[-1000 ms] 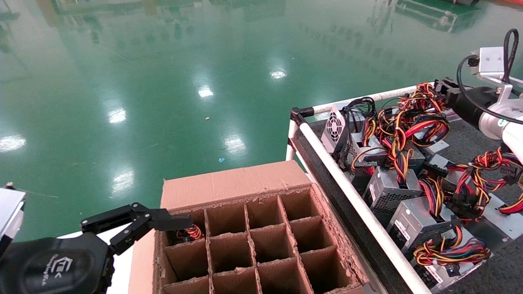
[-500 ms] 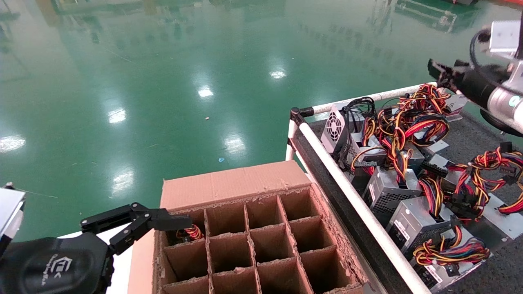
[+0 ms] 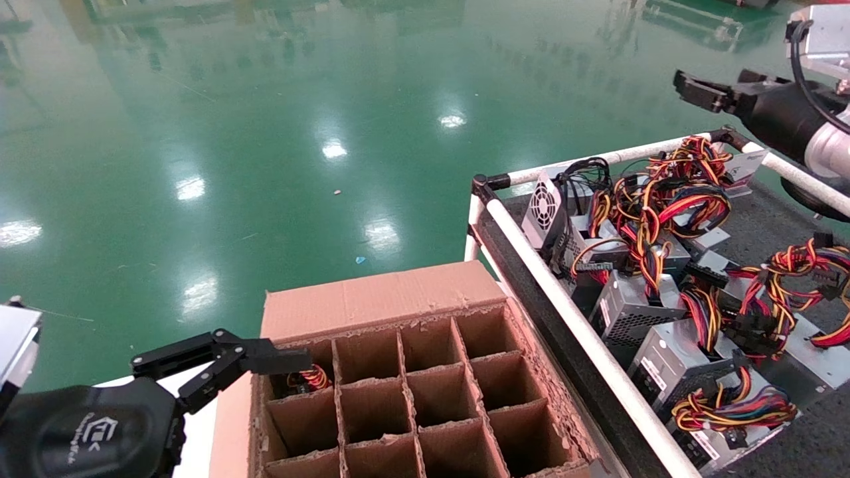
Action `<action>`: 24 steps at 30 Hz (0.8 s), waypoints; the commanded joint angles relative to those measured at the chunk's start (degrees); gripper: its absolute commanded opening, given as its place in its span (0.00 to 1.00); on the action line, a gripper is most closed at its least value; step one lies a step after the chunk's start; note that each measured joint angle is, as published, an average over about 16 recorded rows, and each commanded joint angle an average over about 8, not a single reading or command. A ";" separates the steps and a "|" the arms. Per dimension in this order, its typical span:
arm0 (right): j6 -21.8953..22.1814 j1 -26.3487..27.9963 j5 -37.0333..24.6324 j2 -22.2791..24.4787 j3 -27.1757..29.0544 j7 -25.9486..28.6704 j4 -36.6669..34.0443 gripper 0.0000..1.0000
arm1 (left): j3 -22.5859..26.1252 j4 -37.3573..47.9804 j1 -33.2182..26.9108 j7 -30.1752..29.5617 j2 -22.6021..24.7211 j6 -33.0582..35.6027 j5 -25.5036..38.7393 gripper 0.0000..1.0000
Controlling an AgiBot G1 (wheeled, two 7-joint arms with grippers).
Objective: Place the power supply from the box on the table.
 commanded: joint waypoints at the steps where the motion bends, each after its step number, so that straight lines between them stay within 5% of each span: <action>1: -2.12 -1.65 0.90 0.94 0.09 0.57 2.50 1.00 | 0.00 0.00 0.00 0.00 0.00 0.00 0.00 1.00; 24: -26.49 -20.68 11.30 11.83 1.12 7.10 31.29 1.00 | 0.02 0.01 -0.01 0.01 -0.01 0.00 -0.01 1.00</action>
